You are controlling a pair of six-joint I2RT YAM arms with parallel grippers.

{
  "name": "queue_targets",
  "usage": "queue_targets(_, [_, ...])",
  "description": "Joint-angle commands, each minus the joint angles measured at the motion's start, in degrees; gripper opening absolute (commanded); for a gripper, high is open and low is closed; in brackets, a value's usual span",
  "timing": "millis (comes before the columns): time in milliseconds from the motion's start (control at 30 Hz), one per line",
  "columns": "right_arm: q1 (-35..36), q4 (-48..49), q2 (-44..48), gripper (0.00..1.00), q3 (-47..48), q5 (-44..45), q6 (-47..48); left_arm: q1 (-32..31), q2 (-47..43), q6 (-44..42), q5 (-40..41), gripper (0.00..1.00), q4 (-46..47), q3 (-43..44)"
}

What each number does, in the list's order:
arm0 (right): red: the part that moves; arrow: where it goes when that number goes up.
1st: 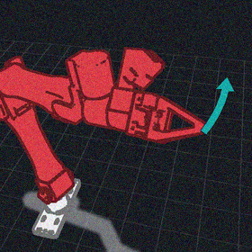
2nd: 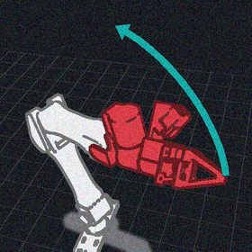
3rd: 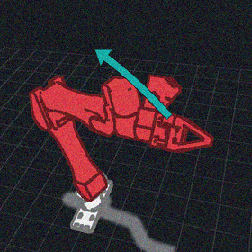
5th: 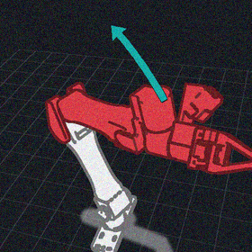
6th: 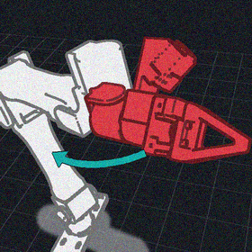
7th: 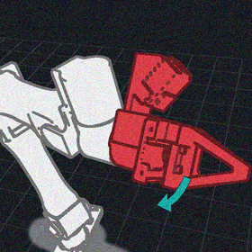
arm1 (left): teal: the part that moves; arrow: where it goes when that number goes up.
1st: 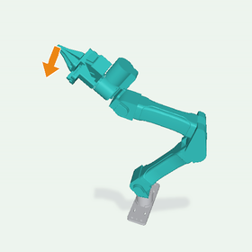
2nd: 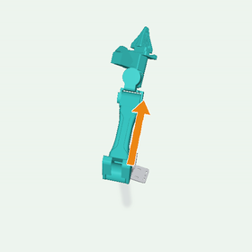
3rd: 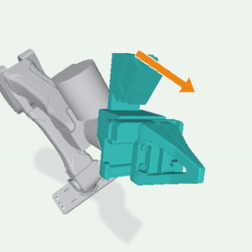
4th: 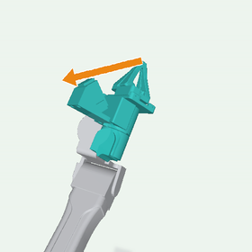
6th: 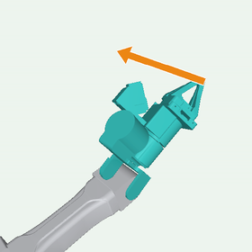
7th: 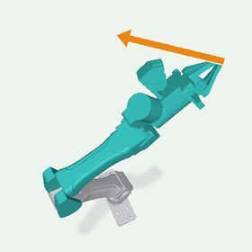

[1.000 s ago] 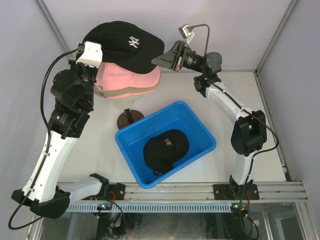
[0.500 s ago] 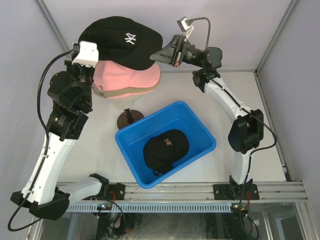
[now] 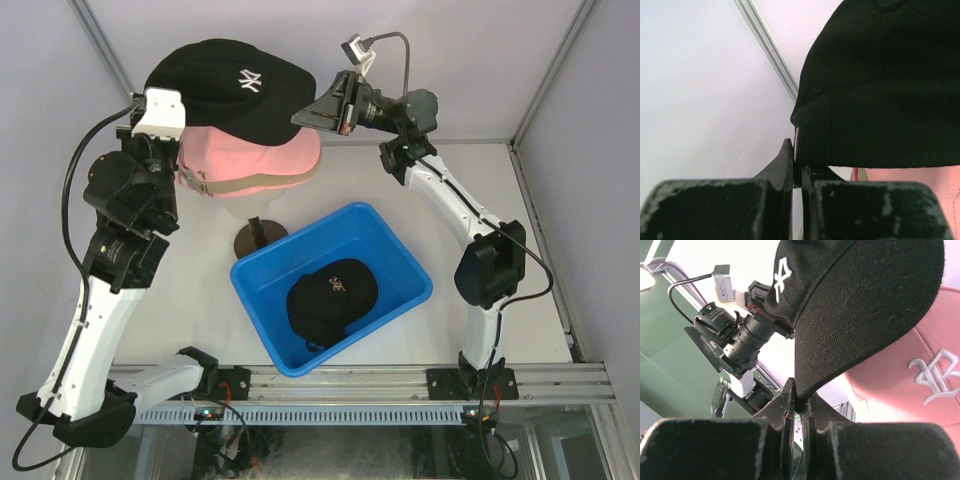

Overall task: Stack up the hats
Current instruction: Stack the hat on the hat.

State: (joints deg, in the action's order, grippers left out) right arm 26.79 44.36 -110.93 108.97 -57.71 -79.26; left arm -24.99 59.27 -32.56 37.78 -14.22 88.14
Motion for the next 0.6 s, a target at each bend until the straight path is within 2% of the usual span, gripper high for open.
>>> queue_targets(0, [-1.96, 1.15, -1.03, 0.0, 4.58, 0.19, 1.27, 1.8, -1.3, -1.27, 10.65, 0.0, 6.91, 1.19])
queue_targets(400, [-1.83, 13.42, -9.82, 0.0, 6.91, 3.26, 1.27, 1.8, 3.34, -1.81, 10.82, 0.0, 5.67, 2.11])
queue_targets(567, [-2.15, 21.39, -10.4, 0.0, 3.54, 4.82, 1.27, 1.81, 3.27, -1.34, 10.1, 0.02, 5.78, 1.37])
